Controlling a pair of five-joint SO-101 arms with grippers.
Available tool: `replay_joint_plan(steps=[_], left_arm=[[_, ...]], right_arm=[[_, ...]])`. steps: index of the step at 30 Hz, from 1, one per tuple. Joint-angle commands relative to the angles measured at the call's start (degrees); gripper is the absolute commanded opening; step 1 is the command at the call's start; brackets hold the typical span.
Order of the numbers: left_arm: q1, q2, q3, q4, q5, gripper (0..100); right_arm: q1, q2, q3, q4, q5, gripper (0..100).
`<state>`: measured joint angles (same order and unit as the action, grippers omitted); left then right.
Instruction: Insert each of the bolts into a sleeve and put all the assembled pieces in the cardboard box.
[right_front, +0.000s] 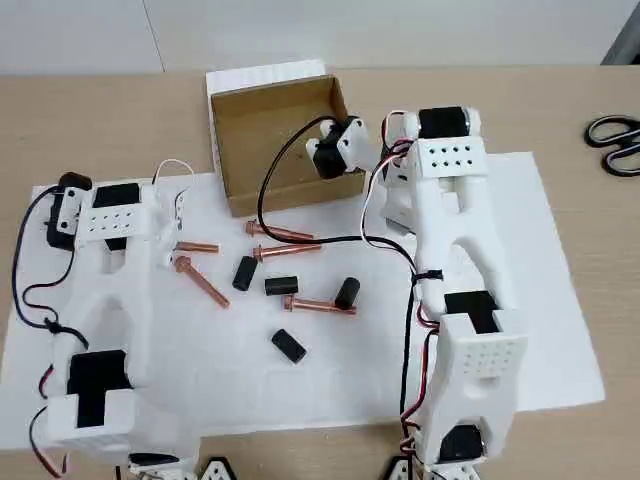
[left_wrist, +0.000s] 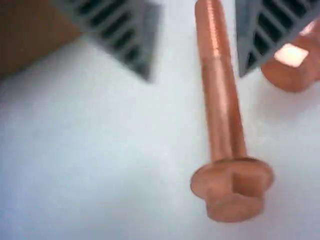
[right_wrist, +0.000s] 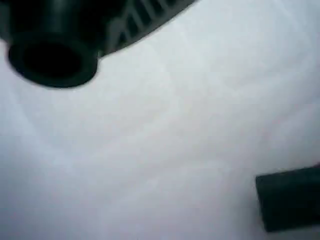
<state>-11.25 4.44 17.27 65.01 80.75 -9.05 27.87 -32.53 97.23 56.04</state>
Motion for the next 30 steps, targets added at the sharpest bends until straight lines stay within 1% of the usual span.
replay_joint_plan(steps=[1,4,9,20,30], left_arm=[[0.1,-0.4,-1.8,-0.9,3.5,19],[0.1,-0.4,-0.5,-3.2,6.0,19],[0.0,-0.4,3.5,-7.6,6.3,19],[-0.4,1.6,4.3,-7.4,4.1,19],[-1.5,13.4,4.5,-15.5,4.4,19]], right_arm=[[0.2,-4.7,-3.0,0.7,-0.4,0.4],[0.2,-4.7,-3.0,0.6,-0.4,0.4],[0.2,-4.7,-3.0,0.5,-0.4,0.4],[0.3,-4.7,-3.0,0.2,-0.3,0.4],[0.2,-4.7,-3.0,-0.7,-0.3,0.4]])
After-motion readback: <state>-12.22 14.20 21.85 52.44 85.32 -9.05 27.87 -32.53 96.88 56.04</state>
